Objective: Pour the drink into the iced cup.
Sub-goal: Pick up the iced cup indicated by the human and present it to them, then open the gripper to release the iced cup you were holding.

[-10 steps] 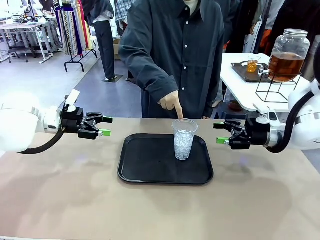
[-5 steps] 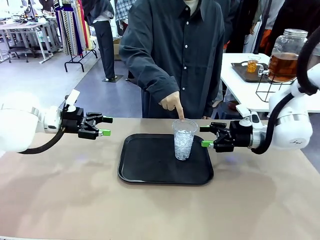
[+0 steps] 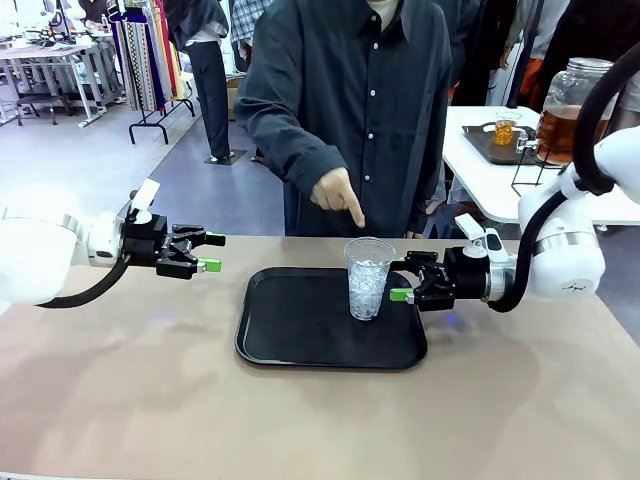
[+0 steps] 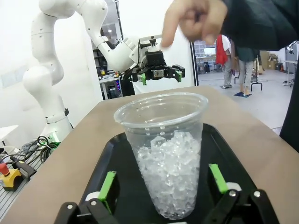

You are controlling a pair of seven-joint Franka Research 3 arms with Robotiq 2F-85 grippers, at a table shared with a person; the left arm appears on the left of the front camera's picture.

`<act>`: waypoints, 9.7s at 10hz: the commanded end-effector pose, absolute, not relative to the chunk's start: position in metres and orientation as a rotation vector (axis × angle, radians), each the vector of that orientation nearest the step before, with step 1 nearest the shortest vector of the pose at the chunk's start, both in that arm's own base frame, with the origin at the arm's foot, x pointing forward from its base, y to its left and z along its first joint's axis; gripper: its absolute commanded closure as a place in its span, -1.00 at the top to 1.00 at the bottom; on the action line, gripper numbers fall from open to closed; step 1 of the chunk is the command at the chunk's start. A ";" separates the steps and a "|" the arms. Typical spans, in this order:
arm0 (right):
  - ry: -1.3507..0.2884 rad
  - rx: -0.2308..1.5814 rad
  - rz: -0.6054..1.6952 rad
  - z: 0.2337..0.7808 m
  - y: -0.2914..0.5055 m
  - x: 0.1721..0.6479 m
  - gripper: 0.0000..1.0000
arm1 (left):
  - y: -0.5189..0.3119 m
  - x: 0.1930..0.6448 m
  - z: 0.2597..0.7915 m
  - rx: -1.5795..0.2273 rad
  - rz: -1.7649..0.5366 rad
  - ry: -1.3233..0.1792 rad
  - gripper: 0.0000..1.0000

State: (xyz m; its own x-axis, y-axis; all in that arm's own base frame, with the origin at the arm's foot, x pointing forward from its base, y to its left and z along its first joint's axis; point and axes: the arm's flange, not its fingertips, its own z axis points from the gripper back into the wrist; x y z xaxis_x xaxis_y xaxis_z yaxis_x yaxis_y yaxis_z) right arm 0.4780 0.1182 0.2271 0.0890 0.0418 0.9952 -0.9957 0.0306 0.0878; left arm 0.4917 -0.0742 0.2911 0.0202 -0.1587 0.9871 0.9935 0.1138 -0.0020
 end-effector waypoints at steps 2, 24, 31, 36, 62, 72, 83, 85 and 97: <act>-1.150 1.172 1.161 0.228 0.125 0.478 1.00 | -0.075 0.493 0.293 -1.013 -1.182 -1.127 1.00; -1.151 1.214 1.116 0.221 0.193 0.499 1.00 | -0.075 0.493 0.293 -1.013 -1.182 -1.127 1.00; -1.120 1.282 1.130 0.226 0.193 0.493 0.23 | -0.075 0.493 0.293 -1.013 -1.182 -1.127 1.00; -1.141 1.335 1.155 0.323 0.173 0.518 0.23 | -0.075 0.493 0.293 -1.013 -1.182 -1.127 1.00; -1.170 1.304 1.160 0.368 0.171 0.536 0.23 | -0.075 0.493 0.293 -1.013 -1.182 -1.127 1.00; -1.145 1.319 1.107 0.365 0.155 0.535 1.00 | -0.075 0.493 0.293 -1.013 -1.182 -1.127 1.00; -1.220 1.178 1.158 0.302 0.037 0.487 1.00 | -0.075 0.493 0.293 -1.013 -1.182 -1.127 1.00; -1.234 1.193 1.130 0.286 0.029 0.484 1.00 | -0.075 0.493 0.293 -1.013 -1.182 -1.127 1.00; -1.211 1.181 1.121 0.290 0.032 0.486 1.00 | -0.075 0.493 0.293 -1.013 -1.182 -1.127 1.00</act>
